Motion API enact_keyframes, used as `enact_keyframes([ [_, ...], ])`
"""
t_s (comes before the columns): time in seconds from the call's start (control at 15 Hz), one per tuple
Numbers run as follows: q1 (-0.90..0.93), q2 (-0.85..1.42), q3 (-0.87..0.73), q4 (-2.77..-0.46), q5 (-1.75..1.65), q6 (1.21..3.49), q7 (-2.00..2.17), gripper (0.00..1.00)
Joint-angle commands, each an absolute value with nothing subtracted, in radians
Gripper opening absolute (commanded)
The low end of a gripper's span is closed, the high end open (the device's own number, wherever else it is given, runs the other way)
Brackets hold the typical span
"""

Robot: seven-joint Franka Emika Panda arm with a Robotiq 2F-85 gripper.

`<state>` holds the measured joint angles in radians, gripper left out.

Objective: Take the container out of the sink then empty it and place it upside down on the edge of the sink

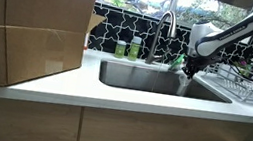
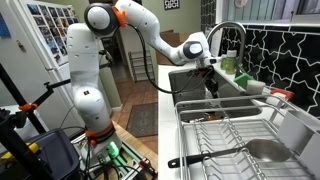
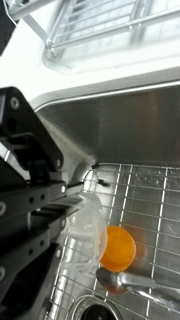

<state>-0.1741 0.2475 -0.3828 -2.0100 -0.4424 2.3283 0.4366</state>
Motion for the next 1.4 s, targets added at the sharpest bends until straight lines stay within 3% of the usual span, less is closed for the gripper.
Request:
enact_keyframes([
  [0.0, -0.094, 0.216, -0.408, -2.037, -0.718, 2.297, 0.63, 0.03],
  [0.53, -0.04, 0.19, -0.274, -2.055, -1.26, 2.056, 1.016, 0.03],
  [1.07, -0.036, 0.216, -0.128, -2.087, -1.452, 1.794, 1.097, 0.03],
  [1.13, -0.054, 0.221, -0.119, -2.058, -1.413, 1.817, 1.065, 0.11],
  [1.33, -0.052, 0.224, -0.108, -2.066, -1.425, 1.801, 1.075, 0.11],
])
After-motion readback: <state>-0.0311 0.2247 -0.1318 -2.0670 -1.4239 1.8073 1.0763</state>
